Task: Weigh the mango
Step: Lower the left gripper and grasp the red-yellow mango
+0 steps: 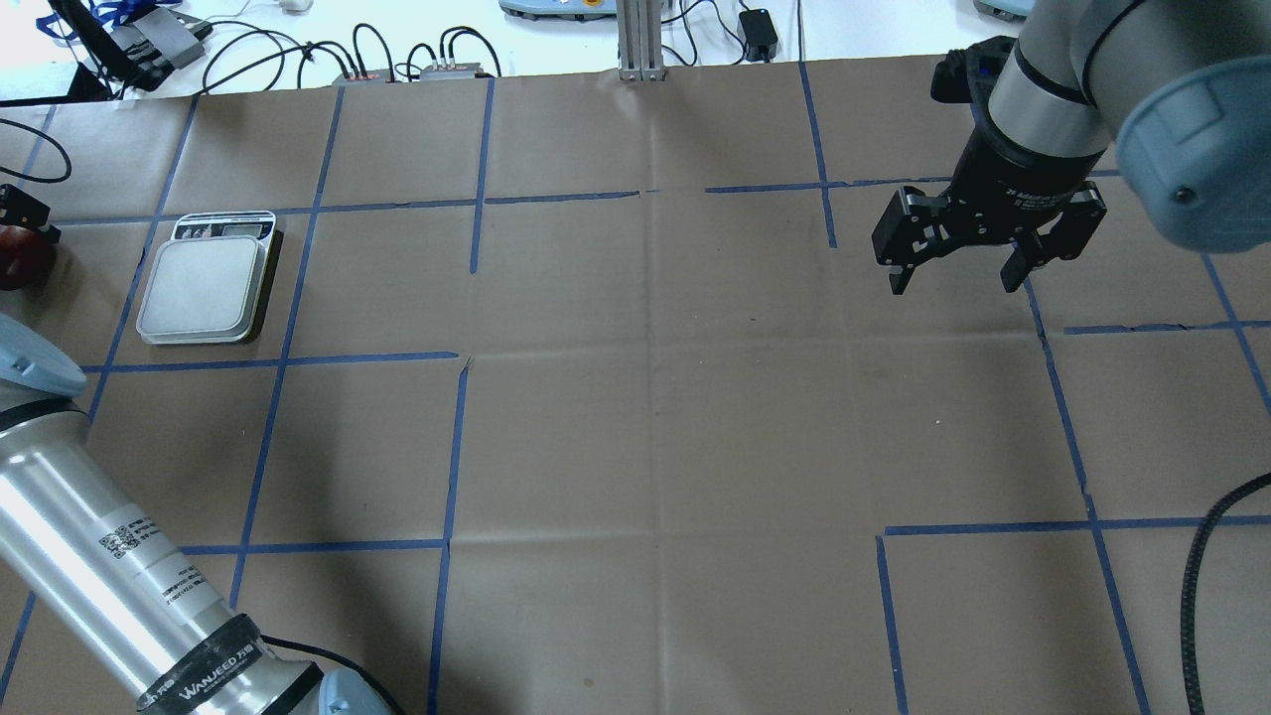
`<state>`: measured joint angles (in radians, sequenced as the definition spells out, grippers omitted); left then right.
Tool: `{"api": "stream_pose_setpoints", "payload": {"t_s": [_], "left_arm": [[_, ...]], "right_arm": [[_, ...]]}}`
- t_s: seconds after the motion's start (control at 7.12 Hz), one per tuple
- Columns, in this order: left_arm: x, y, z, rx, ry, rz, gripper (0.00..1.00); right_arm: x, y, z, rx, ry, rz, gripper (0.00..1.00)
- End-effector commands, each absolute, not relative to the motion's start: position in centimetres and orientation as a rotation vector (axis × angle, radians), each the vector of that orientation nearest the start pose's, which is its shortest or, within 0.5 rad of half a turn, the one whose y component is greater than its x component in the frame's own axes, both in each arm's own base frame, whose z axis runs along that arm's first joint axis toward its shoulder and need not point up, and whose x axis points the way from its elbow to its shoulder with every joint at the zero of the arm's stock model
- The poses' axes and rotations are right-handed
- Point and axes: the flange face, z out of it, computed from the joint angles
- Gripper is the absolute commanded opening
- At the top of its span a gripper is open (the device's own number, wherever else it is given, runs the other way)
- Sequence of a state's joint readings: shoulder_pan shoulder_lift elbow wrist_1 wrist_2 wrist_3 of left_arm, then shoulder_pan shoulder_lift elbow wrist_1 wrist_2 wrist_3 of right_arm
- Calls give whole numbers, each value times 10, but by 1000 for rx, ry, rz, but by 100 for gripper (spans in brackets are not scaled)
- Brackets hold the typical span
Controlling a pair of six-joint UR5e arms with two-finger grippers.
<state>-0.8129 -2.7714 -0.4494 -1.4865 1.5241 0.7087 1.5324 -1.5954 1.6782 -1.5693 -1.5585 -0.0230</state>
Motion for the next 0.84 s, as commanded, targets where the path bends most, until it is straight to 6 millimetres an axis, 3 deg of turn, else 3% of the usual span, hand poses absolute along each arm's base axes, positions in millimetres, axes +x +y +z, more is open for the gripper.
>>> {"api": "stream_pose_setpoints", "payload": {"t_s": [0.0,0.28,0.56,0.7], "left_arm": [[510,-739,191,-77,3166,-60,42],[505,-739,203,-75,3171,-54,37],[474,-725,273,-99,3226,43,36],[442,-716,297,-131,3273,170,28]], "right_arm": [[116,-476,447,25,3124,131,100],[116,-476,447,25,3124,131,100],[116,-476,447,25,3124,131,100],[116,-476,447,25,3124,131,100]]}}
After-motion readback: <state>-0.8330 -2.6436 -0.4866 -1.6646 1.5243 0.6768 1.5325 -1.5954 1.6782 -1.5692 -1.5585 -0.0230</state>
